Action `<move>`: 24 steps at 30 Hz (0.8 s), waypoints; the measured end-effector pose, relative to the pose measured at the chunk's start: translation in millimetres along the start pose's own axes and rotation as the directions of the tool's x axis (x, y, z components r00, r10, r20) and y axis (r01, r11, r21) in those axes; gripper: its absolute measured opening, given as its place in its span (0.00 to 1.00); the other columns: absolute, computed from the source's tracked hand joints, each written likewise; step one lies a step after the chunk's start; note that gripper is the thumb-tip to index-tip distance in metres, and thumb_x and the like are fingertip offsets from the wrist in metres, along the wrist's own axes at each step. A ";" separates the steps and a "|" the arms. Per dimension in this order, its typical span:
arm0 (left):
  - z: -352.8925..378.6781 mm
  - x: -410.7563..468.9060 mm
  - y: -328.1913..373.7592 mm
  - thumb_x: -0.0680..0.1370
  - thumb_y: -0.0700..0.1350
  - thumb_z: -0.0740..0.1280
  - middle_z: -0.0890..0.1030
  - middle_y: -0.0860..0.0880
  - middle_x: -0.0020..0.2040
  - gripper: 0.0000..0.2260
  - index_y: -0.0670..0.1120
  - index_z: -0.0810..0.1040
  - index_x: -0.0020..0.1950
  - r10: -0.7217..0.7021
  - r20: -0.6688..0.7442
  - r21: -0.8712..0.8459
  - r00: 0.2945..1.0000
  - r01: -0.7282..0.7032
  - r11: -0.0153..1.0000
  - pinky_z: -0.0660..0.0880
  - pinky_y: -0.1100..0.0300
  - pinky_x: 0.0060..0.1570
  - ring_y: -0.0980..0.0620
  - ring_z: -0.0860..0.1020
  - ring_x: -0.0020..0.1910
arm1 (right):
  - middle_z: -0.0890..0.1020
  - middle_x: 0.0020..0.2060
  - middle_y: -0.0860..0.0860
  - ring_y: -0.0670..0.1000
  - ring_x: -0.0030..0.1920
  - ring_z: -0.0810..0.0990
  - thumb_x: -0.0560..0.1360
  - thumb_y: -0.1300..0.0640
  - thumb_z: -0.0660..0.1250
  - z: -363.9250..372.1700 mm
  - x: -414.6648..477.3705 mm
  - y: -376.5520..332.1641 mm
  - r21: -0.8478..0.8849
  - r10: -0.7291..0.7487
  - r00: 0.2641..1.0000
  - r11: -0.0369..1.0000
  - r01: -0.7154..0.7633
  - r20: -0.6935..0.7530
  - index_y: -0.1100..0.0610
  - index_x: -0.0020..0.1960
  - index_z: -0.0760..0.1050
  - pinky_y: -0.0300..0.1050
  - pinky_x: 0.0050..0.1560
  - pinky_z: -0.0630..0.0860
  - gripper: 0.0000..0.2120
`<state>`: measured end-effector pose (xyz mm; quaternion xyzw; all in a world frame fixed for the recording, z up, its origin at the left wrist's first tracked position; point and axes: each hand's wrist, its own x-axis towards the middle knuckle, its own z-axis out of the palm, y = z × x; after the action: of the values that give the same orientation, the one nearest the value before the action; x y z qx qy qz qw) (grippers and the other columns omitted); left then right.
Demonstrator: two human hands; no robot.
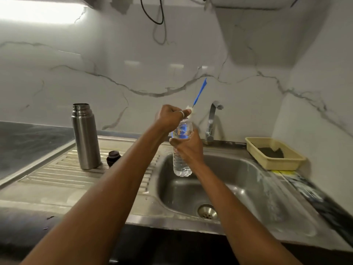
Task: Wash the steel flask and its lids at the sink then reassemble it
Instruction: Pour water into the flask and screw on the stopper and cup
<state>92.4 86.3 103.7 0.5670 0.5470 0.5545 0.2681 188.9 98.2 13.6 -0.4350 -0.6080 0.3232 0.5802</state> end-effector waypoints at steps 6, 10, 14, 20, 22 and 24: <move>14.3 -13.0 -4.5 0.74 0.53 0.76 0.74 0.45 0.34 0.21 0.45 0.71 0.30 -0.069 -0.103 0.027 0.992 0.072 0.997 0.73 0.55 0.38 0.48 0.74 0.35 | 0.81 0.42 0.40 0.41 0.42 0.82 0.66 0.58 0.81 -2.1 -14.6 6.8 -0.010 -0.021 1.000 1.000 0.021 -0.015 0.47 0.56 0.69 0.37 0.45 0.78 0.26; 10.4 -17.8 -5.4 0.79 0.53 0.71 0.79 0.47 0.51 0.13 0.45 0.77 0.56 -0.046 0.090 -0.035 0.995 0.050 0.998 0.77 0.55 0.50 0.49 0.80 0.48 | 0.84 0.45 0.44 0.41 0.42 0.83 0.67 0.59 0.80 -0.9 -17.1 17.4 0.025 0.029 0.999 0.999 -0.028 -0.023 0.53 0.62 0.71 0.40 0.47 0.81 0.28; 7.2 -22.3 -16.3 0.85 0.46 0.63 0.82 0.44 0.55 0.06 0.47 0.79 0.54 -0.006 0.241 -0.024 0.970 0.012 1.000 0.79 0.57 0.50 0.49 0.81 0.51 | 0.84 0.45 0.47 0.37 0.38 0.82 0.67 0.62 0.79 -3.4 -20.6 27.2 0.060 0.050 0.998 0.997 -0.047 -0.038 0.55 0.60 0.72 0.30 0.38 0.76 0.25; 7.7 -15.1 -26.7 0.83 0.43 0.65 0.82 0.48 0.46 0.07 0.47 0.80 0.47 0.002 0.179 0.010 0.984 -0.004 1.000 0.80 0.56 0.49 0.49 0.82 0.47 | 0.84 0.49 0.51 0.49 0.45 0.84 0.68 0.61 0.79 -4.7 -19.2 33.0 0.053 0.045 0.999 0.998 -0.045 0.007 0.54 0.60 0.71 0.42 0.46 0.81 0.26; 9.5 -11.4 -30.1 0.81 0.47 0.70 0.84 0.47 0.45 0.06 0.46 0.82 0.46 -0.011 0.125 0.005 0.992 0.010 1.000 0.81 0.54 0.49 0.47 0.84 0.47 | 0.84 0.49 0.51 0.47 0.45 0.84 0.68 0.61 0.79 -2.3 -18.2 33.7 0.050 0.038 0.999 0.998 -0.038 0.009 0.55 0.61 0.71 0.41 0.46 0.80 0.26; 12.2 -7.9 -33.7 0.78 0.51 0.74 0.85 0.45 0.43 0.10 0.45 0.84 0.42 -0.033 0.058 -0.002 0.998 0.033 0.999 0.81 0.54 0.47 0.47 0.85 0.44 | 0.84 0.49 0.50 0.47 0.45 0.84 0.68 0.60 0.79 -0.3 -16.8 34.8 0.045 0.034 0.999 0.998 -0.034 0.010 0.55 0.62 0.71 0.41 0.47 0.81 0.26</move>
<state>94.5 91.4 67.4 0.5732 0.5474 0.5341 0.2941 193.6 97.3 -24.8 -0.4304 -0.5957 0.3489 0.5815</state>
